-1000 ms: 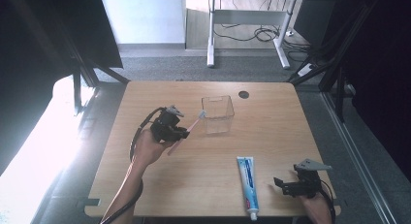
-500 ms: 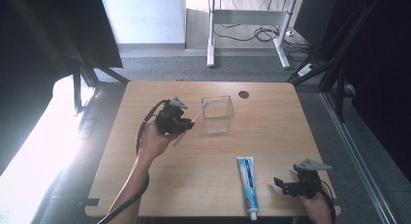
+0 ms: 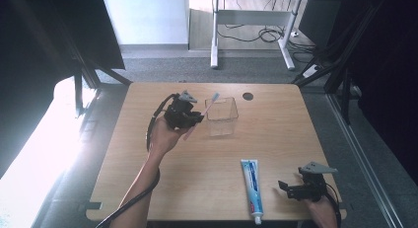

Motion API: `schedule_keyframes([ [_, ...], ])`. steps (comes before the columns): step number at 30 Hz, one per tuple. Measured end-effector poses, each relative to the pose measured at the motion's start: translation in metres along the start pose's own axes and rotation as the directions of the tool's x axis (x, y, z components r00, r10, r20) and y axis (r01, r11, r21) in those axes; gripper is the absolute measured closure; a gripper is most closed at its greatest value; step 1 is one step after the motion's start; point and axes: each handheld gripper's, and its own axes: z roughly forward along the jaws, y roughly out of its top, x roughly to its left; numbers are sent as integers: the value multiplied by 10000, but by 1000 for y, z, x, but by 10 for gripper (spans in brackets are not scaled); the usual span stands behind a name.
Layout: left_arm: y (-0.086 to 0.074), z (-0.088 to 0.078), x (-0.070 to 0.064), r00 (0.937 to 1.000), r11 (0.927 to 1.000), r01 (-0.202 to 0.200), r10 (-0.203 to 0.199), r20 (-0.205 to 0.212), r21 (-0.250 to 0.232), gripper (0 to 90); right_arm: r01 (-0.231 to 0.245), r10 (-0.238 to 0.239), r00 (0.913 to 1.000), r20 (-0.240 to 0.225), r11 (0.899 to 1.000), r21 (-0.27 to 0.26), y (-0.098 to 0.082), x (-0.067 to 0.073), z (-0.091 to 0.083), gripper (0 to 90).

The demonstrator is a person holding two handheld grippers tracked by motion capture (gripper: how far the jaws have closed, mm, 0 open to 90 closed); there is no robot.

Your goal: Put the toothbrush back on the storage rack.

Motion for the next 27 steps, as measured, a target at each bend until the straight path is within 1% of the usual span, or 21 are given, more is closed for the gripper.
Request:
schedule_keyframes([
  [2, 3, 2, -1, 10000, 10000, 44, -44, 42, -74, 791, -1, 1, 10000, -9, 10000, -1, 0, 0, 0, 0],
  [3, 5, 3, -1, 10000, 9999, -18, 19, 20, -163, 790, 10, -10, 10000, -6, 10000, 5, 0, 0, 0, 0],
  [4, 7, 4, -2, 10000, 9998, 36, -36, 36, -186, 791, 7, -7, 10000, -15, 10000, 18, 0, 0, 0, 0],
  [6, 10, 7, -4, 9999, 9997, -130, 129, -41, -189, 791, 15, -15, 10000, -35, 10000, 34, 0, 0, 0, 0],
  [8, 13, 9, -5, 9998, 9997, -172, 171, -37, -184, 790, 30, -30, 10000, -32, 10000, 34, 0, 0, 0, 0],
  [10, 16, 11, -5, 9996, 9994, -245, 242, -138, -243, 791, 18, -18, 10000, -37, 10000, 19, 0, 0, 0, 0],
  [14, 21, 14, -4, 9996, 9993, -247, 243, -169, -286, 790, 10, -10, 10000, -48, 10000, 30, 0, 0, 0, 0],
  [22, 34, 20, -3, 9991, 9983, -252, 234, -341, -534, 790, 24, -23, 10000, -93, 10000, 57, 0, 0, 1, 0],
  [25, 39, 21, -1, 9996, 9974, -147, 129, -265, -711, 790, 11, -10, 9999, -104, 10000, 32, 0, 0, 1, 0],
  [27, 41, 22, -1, 9994, 9971, -140, 115, -333, -745, 790, 14, -13, 9999, -108, 10000, 42, 0, 0, 1, 0],
])
